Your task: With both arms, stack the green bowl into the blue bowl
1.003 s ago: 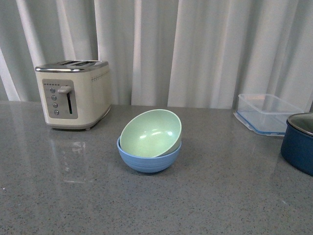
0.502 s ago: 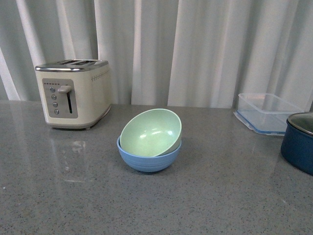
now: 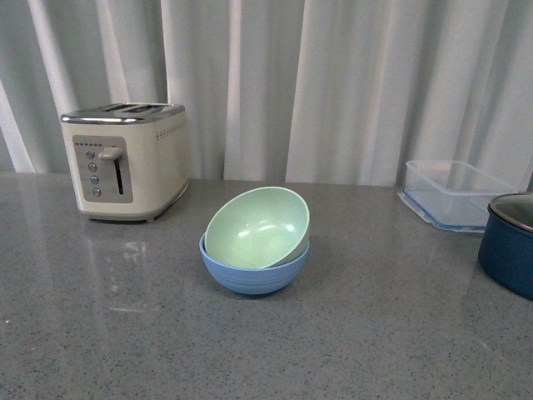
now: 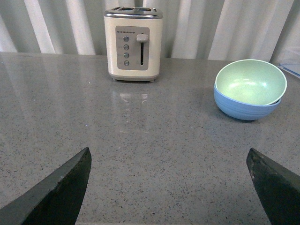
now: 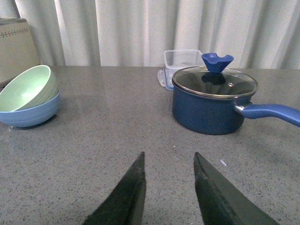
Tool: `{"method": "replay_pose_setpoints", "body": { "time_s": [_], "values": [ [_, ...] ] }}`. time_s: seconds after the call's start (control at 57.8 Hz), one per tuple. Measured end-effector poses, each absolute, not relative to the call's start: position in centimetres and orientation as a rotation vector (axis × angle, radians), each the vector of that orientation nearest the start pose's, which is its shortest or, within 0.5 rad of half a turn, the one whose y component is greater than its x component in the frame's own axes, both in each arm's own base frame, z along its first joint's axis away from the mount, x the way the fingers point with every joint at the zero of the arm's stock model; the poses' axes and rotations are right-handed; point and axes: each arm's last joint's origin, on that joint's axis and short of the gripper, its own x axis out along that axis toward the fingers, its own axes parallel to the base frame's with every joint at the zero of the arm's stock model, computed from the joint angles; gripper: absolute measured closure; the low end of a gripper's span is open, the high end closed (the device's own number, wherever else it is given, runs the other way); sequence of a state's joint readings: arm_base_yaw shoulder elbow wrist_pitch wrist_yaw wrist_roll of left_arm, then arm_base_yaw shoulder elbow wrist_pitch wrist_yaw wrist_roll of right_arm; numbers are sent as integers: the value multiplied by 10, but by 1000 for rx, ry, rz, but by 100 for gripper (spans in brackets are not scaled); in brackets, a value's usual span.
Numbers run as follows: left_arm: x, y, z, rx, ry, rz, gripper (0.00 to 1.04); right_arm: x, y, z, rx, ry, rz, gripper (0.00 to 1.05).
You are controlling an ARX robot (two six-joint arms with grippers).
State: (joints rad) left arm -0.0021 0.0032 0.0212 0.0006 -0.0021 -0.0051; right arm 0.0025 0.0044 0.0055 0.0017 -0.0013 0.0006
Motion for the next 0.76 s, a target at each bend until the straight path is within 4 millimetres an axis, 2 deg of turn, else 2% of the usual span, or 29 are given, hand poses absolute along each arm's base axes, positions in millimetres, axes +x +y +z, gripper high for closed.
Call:
{"method": "replay_pose_setpoints", "body": {
  "time_s": [0.363, 0.761],
  "values": [
    [97, 0, 171, -5, -19, 0, 7, 98, 0, 165, 1, -3, 3, 10],
    [97, 0, 171, -5, -19, 0, 7, 98, 0, 165, 1, -3, 4, 10]
  ]
}}
